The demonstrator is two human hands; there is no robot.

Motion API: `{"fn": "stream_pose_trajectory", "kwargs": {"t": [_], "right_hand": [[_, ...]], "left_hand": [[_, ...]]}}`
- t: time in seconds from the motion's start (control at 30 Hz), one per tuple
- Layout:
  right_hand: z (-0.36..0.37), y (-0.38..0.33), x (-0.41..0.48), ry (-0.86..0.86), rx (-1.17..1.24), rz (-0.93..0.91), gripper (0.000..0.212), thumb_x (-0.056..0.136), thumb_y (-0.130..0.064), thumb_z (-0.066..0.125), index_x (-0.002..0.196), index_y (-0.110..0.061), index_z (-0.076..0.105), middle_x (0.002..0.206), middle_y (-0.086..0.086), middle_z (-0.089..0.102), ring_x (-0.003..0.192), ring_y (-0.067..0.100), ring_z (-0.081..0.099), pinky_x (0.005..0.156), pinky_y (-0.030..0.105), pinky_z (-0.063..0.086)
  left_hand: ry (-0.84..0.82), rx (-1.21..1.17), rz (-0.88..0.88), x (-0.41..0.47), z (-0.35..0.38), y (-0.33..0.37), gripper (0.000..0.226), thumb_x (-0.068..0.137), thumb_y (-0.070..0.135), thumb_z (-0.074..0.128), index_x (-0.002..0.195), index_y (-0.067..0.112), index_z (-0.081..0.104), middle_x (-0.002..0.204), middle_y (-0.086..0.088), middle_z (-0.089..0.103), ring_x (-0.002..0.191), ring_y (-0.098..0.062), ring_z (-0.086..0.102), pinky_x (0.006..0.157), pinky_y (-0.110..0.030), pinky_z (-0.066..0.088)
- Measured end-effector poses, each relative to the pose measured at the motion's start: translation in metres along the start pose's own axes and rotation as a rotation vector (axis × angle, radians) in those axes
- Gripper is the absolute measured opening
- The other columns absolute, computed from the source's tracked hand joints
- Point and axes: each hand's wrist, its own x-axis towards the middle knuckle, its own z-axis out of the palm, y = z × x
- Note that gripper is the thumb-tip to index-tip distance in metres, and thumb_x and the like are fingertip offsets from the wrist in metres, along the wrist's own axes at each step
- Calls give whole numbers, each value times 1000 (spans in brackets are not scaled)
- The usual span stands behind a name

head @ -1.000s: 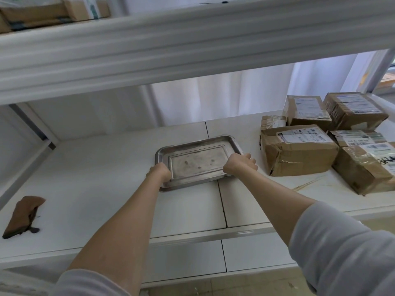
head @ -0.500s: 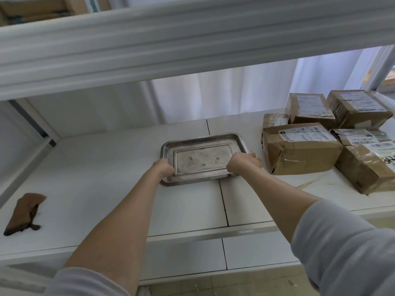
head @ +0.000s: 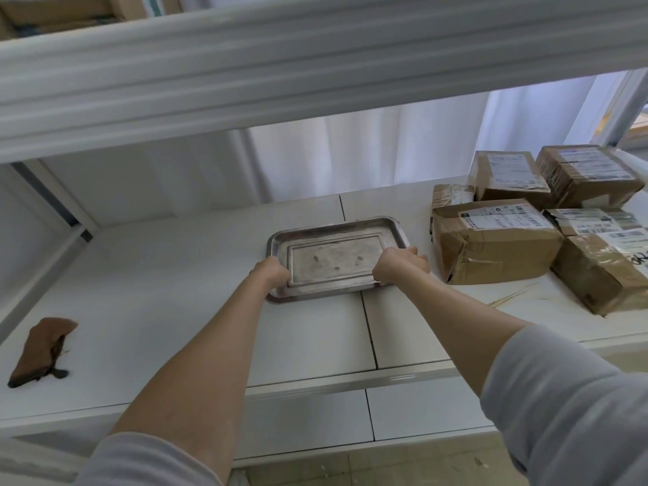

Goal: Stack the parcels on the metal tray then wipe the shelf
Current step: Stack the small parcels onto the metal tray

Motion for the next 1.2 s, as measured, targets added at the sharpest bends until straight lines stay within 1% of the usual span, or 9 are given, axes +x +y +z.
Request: {"fn": "stream_pose_trajectory", "kwargs": {"t": [0.1, 0.2, 0.3, 0.53, 0.77, 1.03, 1.07, 1.13, 1.2], "right_hand": [[-6, 2, 0, 51, 32, -79, 42, 89, -17, 47, 130, -11, 48, 142, 20, 32, 126, 38, 36, 98, 39, 39], [-16, 5, 2, 101, 72, -173, 33, 87, -13, 48, 119, -9, 54, 139, 19, 33, 123, 37, 37, 97, 38, 39], [-27, 9, 3, 143, 101, -237, 28, 88, -13, 50, 114, -9, 57, 136, 18, 36, 120, 37, 39, 93, 37, 40], [-57, 23, 8, 221, 123, -369, 36, 91, -17, 52, 126, -8, 52, 131, 17, 39, 119, 35, 40, 87, 36, 43], [-95, 63, 23, 321, 191, -487, 32, 92, -23, 57, 121, -11, 59, 128, 14, 41, 120, 33, 42, 89, 38, 45], [-132, 149, 61, 390, 231, -388, 35, 89, -25, 60, 120, -10, 57, 124, 15, 49, 111, 34, 47, 91, 40, 47], [-136, 160, 66, 370, 216, -364, 34, 89, -25, 60, 118, -8, 58, 124, 16, 49, 111, 35, 46, 90, 41, 45], [-140, 180, 75, 313, 174, -304, 32, 92, -27, 57, 114, -5, 59, 131, 18, 45, 117, 37, 42, 89, 41, 43], [-143, 197, 81, 237, 184, -244, 30, 94, -30, 53, 110, -5, 58, 131, 21, 42, 120, 37, 41, 86, 39, 42]], "left_hand": [[100, 70, -1, -3, -1, 11, 41, 91, 13, 49, 130, 0, 46, 136, -23, 46, 128, -37, 42, 106, -37, 37], [192, 80, 45, -9, -3, 26, 47, 93, 16, 45, 138, 4, 40, 141, -23, 35, 131, -38, 36, 107, -40, 35], [241, 98, 111, -16, -6, 44, 47, 90, 14, 47, 136, 5, 43, 138, -21, 38, 128, -37, 39, 105, -40, 37], [254, 129, 208, -47, -2, 99, 54, 90, 20, 51, 141, 10, 37, 141, -17, 35, 130, -34, 38, 107, -46, 36], [200, 57, 295, -74, 19, 171, 64, 89, 25, 58, 145, 8, 31, 145, -17, 32, 132, -32, 38, 109, -39, 36], [108, -134, 297, -99, 57, 254, 63, 95, 33, 52, 145, 3, 28, 148, -13, 37, 132, -28, 41, 102, -34, 38], [94, -154, 282, -103, 61, 262, 61, 96, 33, 50, 144, 0, 31, 142, -13, 43, 128, -27, 44, 98, -33, 39], [59, -196, 248, -107, 69, 273, 57, 98, 33, 47, 139, -5, 36, 115, -12, 46, 106, -22, 44, 78, -28, 40], [20, -219, 214, -112, 75, 279, 57, 98, 35, 46, 136, -7, 39, 112, -9, 46, 99, -20, 42, 68, -25, 37]]}}
